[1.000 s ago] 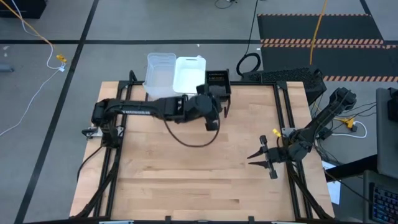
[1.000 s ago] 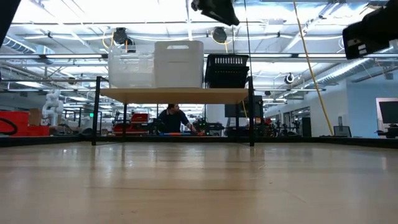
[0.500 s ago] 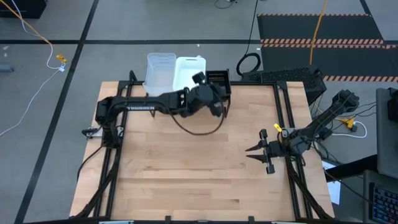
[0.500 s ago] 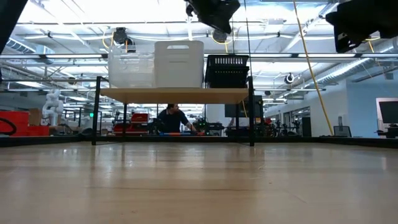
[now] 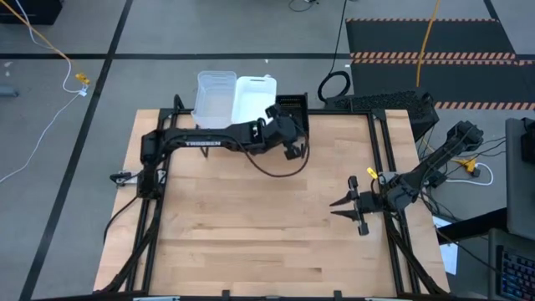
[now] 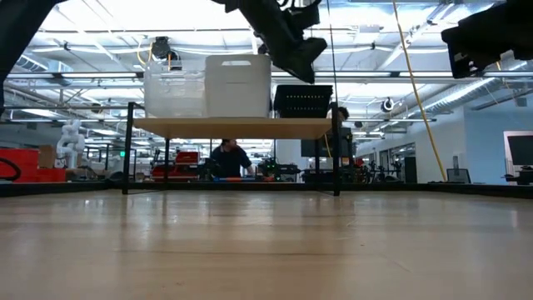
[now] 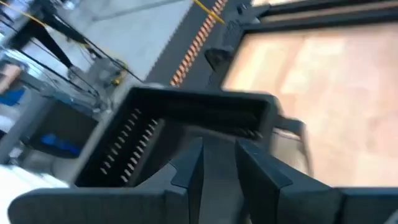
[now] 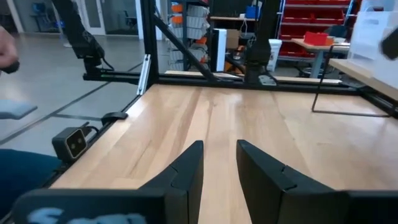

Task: Stack baskets on shelf by color
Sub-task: Stack the black bin on top of the black bin on the shelf, then return to Home Position

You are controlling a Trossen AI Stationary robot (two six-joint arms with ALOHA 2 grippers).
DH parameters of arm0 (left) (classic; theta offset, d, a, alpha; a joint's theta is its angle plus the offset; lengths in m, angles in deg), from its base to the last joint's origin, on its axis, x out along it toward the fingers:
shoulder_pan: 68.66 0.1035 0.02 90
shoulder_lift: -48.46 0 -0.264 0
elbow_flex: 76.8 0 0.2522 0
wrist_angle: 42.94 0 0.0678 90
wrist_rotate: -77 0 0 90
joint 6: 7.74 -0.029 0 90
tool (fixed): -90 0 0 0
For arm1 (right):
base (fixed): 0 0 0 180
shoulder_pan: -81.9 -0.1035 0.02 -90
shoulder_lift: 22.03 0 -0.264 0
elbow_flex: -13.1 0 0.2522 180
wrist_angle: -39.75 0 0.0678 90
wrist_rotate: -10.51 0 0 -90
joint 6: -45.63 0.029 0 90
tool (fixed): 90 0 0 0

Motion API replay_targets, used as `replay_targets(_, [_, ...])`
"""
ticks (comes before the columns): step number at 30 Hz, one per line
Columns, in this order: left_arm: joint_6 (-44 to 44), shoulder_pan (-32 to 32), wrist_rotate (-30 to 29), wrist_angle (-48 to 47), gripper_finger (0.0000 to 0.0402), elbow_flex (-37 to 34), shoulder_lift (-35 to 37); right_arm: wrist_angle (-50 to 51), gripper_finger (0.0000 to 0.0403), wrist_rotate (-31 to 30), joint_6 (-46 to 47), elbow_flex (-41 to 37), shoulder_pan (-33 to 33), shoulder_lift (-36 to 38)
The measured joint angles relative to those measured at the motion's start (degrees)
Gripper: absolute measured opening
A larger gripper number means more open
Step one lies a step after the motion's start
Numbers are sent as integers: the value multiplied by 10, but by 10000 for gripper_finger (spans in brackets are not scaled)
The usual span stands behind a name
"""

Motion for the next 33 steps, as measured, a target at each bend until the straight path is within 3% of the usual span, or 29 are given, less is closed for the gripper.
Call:
replay_targets(8, [-25, -55, -60, -20, 93, -1, 26, -27, 89, 0, -28, 0, 3, 0])
replay_targets(16, [5, -116, -54, -65, 92, -13, 111, -134, 89, 34, -105, 0, 40, 21])
replay_targets(18, [17, -125, -52, -57, 92, -66, 140, -133, 89, 44, -124, 5, 47, 39])
replay_targets(20, [29, -134, -51, 32, 92, -149, 165, -105, 89, 44, -134, 20, 56, 65])
replay_targets(25, [34, -157, -31, 282, 92, -409, 270, 113, 88, 37, -111, 112, 80, 107])
replay_targets(28, [54, -171, -12, 378, 92, -521, 347, 231, 83, 48, -86, 178, 99, 97])
replay_targets(33, [73, -209, -5, 442, 92, -650, 484, 224, 67, 116, -97, 206, 141, 52])
